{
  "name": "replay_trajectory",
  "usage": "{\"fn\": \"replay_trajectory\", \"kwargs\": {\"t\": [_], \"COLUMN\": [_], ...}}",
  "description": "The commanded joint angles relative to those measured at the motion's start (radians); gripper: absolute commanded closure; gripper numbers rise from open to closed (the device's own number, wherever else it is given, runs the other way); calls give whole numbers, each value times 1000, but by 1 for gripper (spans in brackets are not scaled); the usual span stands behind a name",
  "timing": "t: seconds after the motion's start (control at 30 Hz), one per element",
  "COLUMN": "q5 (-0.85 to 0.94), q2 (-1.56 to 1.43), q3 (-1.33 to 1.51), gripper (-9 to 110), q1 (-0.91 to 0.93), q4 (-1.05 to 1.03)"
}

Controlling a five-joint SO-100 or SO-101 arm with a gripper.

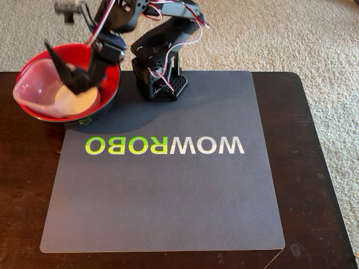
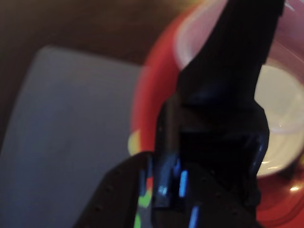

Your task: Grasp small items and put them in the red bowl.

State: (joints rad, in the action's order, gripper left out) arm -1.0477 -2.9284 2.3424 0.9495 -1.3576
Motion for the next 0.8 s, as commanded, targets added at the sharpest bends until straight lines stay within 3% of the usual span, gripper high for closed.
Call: {"fn": "replay_trajectory", "kwargs": {"t": [0.0, 0.27, 0.53, 0.77], "q5": [0, -25, -133, -176], "q2": [-100, -124, -213, -380], "q3": [-25, -109, 204, 364], "gripper": [101, 101, 101, 73], "q1": [63, 129, 235, 276], "q4": [-21, -52, 106, 94]}}
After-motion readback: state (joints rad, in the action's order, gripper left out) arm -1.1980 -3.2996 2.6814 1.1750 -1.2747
